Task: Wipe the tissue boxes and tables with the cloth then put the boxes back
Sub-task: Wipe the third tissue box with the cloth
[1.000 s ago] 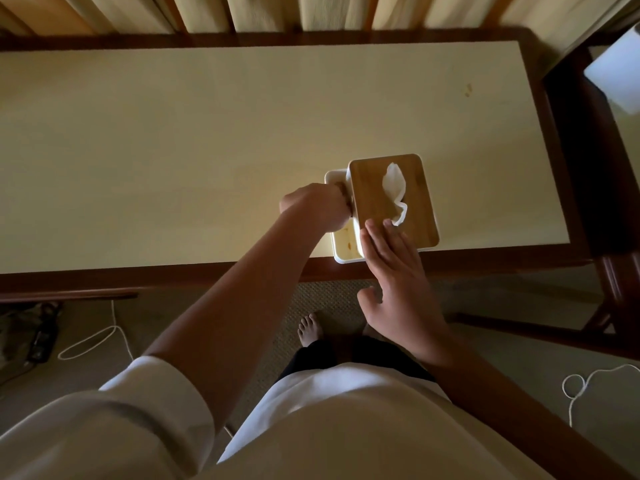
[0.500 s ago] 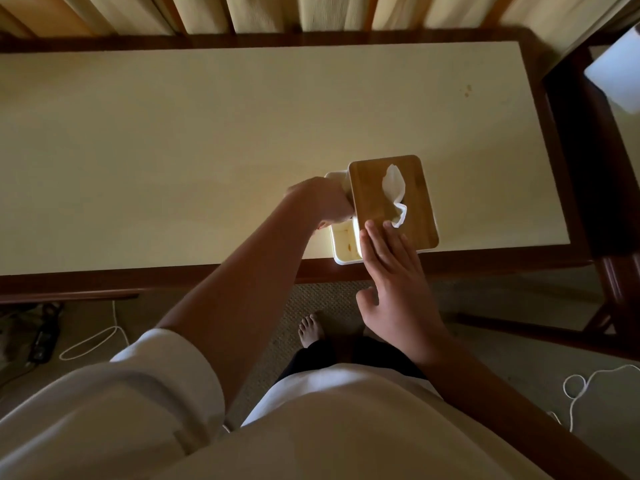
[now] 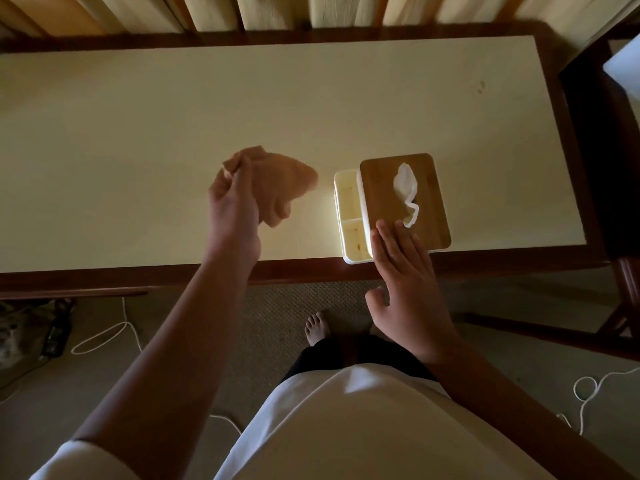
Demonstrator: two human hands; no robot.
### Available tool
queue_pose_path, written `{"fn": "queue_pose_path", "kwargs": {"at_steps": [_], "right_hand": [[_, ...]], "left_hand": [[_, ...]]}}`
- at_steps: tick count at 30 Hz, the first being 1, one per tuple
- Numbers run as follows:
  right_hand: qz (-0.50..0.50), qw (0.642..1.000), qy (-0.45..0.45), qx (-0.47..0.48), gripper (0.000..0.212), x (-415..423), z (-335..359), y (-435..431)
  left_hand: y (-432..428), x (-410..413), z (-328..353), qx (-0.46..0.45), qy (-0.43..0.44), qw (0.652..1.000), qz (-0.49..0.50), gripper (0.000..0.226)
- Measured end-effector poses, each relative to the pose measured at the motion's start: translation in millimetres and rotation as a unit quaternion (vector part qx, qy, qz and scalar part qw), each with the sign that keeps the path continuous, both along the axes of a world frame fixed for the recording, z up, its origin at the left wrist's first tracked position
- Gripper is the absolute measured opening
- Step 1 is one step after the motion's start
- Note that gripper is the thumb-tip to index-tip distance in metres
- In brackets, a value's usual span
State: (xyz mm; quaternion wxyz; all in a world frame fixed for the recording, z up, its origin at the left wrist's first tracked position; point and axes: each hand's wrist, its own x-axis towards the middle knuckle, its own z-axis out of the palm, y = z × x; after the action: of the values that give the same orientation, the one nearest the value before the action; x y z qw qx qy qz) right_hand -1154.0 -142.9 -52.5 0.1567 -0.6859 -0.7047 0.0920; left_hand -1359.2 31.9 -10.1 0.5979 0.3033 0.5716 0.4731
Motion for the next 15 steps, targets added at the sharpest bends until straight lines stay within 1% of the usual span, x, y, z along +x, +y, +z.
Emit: {"fn": "queue_pose_path", "kwargs": {"at_steps": [3, 5, 6, 7, 9, 10, 11, 13, 14, 15], "right_hand": [[-0.002, 1.000, 0.002, 0.001, 0.084, -0.3, -0.3, -0.7], [-0.003, 1.000, 0.006, 0.002, 0.084, -0.6, 0.1, 0.1], [-0.004, 1.000, 0.009, 0.003, 0.084, -1.2, 0.1, 0.3], [-0.005, 1.000, 0.013, 0.003, 0.084, -2.1, 0.1, 1.1], [-0.008, 1.000, 0.023, 0.008, 0.084, -3.9, 0.1, 1.8], [-0.008, 1.000, 0.026, 0.010, 0.084, -4.4, 0.3, 2.2], [-0.008, 1.000, 0.027, 0.011, 0.084, -4.3, 0.5, 2.7], [-0.007, 1.000, 0.028, 0.009, 0.084, -4.4, 0.6, 3.0], [-0.006, 1.000, 0.028, 0.008, 0.084, -4.0, 0.6, 2.7], [-0.005, 1.000, 0.028, 0.008, 0.084, -3.8, 0.4, 2.6]], "left_hand": [[-8.3, 0.4, 1.9, 0.037, 0.008, 0.999, 0.025, 0.020], [-14.4, 13.7, 6.7, 0.096, 0.016, 0.995, -0.004, 0.016], [-16.1, 23.7, 10.6, 0.140, 0.021, 0.989, -0.031, 0.014], [-15.7, 33.2, 12.7, 0.192, 0.018, 0.979, -0.070, 0.012], [-14.0, 53.1, 5.4, 0.307, 0.017, 0.940, -0.150, 0.019], [-11.5, 62.7, -3.8, 0.329, 0.037, 0.927, -0.178, 0.024], [-9.3, 71.4, -9.6, 0.314, 0.061, 0.927, -0.197, 0.029], [-7.8, 84.4, -12.9, 0.226, 0.124, 0.945, -0.200, 0.041], [-9.4, 89.3, -11.1, 0.180, 0.181, 0.946, -0.198, 0.044], [-10.2, 92.3, -10.2, 0.154, 0.246, 0.935, -0.203, 0.046]]}}
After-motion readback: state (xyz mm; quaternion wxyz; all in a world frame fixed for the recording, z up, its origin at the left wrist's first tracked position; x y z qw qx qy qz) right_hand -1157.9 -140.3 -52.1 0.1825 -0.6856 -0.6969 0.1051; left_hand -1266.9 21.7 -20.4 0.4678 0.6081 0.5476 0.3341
